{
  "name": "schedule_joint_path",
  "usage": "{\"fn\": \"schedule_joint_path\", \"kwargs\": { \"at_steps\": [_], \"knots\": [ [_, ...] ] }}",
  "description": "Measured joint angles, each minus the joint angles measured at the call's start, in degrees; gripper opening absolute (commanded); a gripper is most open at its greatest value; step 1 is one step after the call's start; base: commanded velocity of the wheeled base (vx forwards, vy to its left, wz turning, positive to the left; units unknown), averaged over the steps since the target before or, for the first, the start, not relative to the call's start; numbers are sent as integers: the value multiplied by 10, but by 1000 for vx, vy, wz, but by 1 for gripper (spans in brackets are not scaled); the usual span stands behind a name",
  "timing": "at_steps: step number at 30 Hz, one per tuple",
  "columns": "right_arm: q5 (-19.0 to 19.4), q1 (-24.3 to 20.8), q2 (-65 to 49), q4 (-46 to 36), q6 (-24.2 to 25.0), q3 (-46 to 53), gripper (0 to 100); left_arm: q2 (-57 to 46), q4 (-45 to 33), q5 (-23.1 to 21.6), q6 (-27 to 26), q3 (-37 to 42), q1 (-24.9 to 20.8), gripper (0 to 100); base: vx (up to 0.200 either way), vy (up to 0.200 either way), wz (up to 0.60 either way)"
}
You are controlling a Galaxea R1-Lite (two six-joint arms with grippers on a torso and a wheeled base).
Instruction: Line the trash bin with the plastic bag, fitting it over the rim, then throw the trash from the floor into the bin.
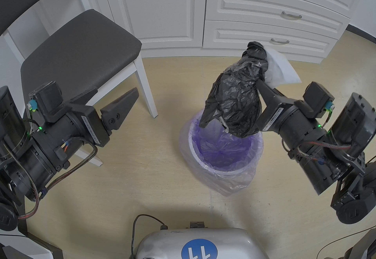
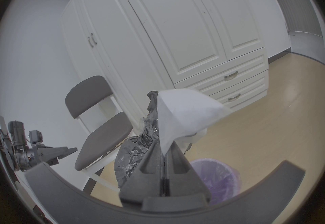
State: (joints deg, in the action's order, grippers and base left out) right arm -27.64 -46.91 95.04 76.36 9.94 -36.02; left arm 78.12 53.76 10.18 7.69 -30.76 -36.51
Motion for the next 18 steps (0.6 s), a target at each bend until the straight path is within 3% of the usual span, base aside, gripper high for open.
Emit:
{"fn": "schedule_joint_path", "kwargs": {
  "at_steps": [18],
  "knots": [
    [7, -7, 150, 104, -3, -6, 0, 8, 0, -1, 0, 0, 2, 100, 0, 0, 0]
  ]
}}
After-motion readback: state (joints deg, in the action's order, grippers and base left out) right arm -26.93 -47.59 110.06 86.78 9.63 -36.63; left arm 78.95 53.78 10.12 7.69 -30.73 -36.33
